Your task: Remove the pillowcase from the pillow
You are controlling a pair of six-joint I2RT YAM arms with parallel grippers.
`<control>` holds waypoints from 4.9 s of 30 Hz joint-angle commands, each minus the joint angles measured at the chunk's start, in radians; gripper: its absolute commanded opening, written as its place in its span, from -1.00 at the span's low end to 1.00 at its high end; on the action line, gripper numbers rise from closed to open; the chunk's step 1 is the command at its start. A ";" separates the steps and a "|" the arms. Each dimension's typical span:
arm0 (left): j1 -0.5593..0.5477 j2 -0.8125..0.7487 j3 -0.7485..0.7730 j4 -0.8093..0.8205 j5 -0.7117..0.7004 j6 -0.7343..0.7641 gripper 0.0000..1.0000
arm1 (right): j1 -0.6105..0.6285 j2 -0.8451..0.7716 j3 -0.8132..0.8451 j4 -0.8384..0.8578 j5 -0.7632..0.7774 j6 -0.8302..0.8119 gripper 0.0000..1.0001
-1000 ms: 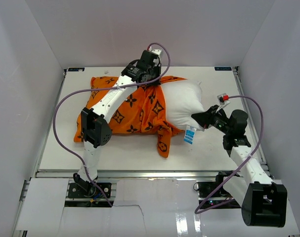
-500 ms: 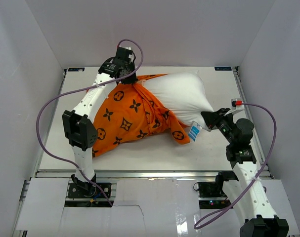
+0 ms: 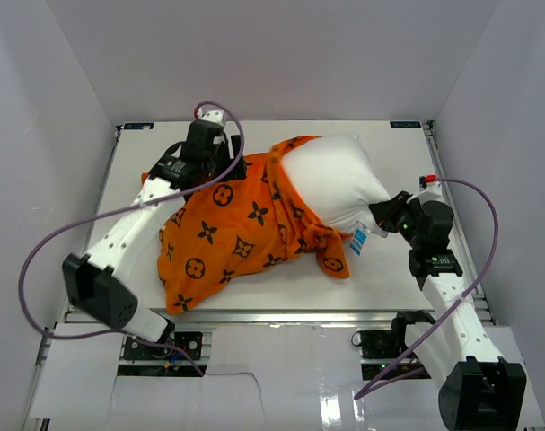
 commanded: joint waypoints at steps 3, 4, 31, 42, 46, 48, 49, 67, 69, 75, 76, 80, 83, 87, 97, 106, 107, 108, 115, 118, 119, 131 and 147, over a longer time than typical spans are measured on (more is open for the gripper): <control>-0.049 -0.284 -0.256 -0.022 -0.159 -0.036 0.75 | -0.023 0.133 0.027 0.077 0.110 0.030 -0.85; -0.052 -0.333 -0.314 -0.032 -0.185 -0.044 0.75 | -0.023 0.150 0.044 0.076 0.116 0.029 -0.85; 0.044 -0.384 -0.452 0.102 -0.315 -0.107 -1.00 | -0.066 0.154 0.139 0.026 0.089 0.043 -0.85; 0.252 -0.082 -0.059 0.149 -0.213 0.059 -1.00 | -0.067 0.088 0.017 0.072 0.044 0.067 -0.85; 0.318 -0.002 -0.009 0.135 -0.279 0.091 -1.00 | -0.067 0.065 -0.002 0.063 0.070 0.073 -0.85; 0.446 0.032 0.007 0.118 -0.219 0.056 -1.00 | -0.082 0.005 -0.017 0.045 0.170 0.069 -0.85; 0.514 0.044 0.015 0.113 -0.175 0.056 -1.00 | -0.083 0.005 -0.019 0.037 0.170 0.069 -0.85; 0.445 -0.016 0.114 0.092 0.237 0.063 -0.20 | -0.379 -0.030 0.037 0.034 -0.124 0.124 -0.85; 0.242 -0.078 0.029 0.126 0.147 0.076 -0.01 | -0.374 -0.044 0.021 0.039 -0.126 0.125 -0.85; -0.122 -0.274 -0.244 0.277 0.140 0.047 0.38 | -0.230 -0.009 0.018 0.053 -0.145 0.096 -0.85; -0.159 -0.294 -0.265 0.299 0.132 0.033 0.41 | -0.199 -0.003 0.024 0.043 -0.128 0.084 -0.85; -0.294 -0.293 -0.351 0.403 0.129 -0.074 0.49 | -0.109 0.002 0.030 0.052 -0.092 0.101 -0.85; -0.367 -0.192 -0.306 0.387 0.137 -0.114 0.53 | -0.025 -0.006 0.015 0.063 -0.043 0.113 -0.85; -0.477 -0.074 -0.227 0.356 0.016 -0.107 0.57 | 0.072 0.019 0.006 0.079 0.015 0.115 -0.85; -0.515 0.115 -0.204 0.197 -0.356 -0.173 -0.46 | 0.092 0.020 0.033 0.070 0.058 0.107 -0.85; -0.460 0.032 -0.235 -0.087 -0.668 -0.274 -1.00 | -0.124 0.097 0.257 -0.047 -0.068 0.069 -0.85; -0.449 -0.010 -0.270 -0.095 -0.681 -0.278 -1.00 | -0.144 0.101 0.268 -0.052 -0.077 0.067 -0.85; -0.431 -0.034 -0.287 -0.097 -0.693 -0.283 -1.00 | -0.159 0.103 0.277 -0.055 -0.103 0.069 -0.85; -0.372 -0.108 -0.336 -0.118 -0.725 -0.263 -1.00 | -0.204 0.158 0.434 -0.090 -0.172 0.063 -0.85; -0.339 -0.092 -0.351 -0.163 -0.762 -0.309 -1.00 | -0.205 0.184 0.523 -0.138 -0.171 0.049 -0.85; -0.325 -0.088 -0.357 -0.172 -0.768 -0.327 -1.00 | -0.207 0.187 0.541 -0.145 -0.166 0.043 -0.85; -0.234 -0.264 -0.356 0.095 -0.318 -0.099 0.17 | -0.169 0.192 0.341 0.040 -0.499 -0.098 -0.85; -0.234 0.452 0.555 -0.015 -0.038 0.242 0.75 | -0.023 0.143 0.072 0.198 -0.678 -0.203 -0.85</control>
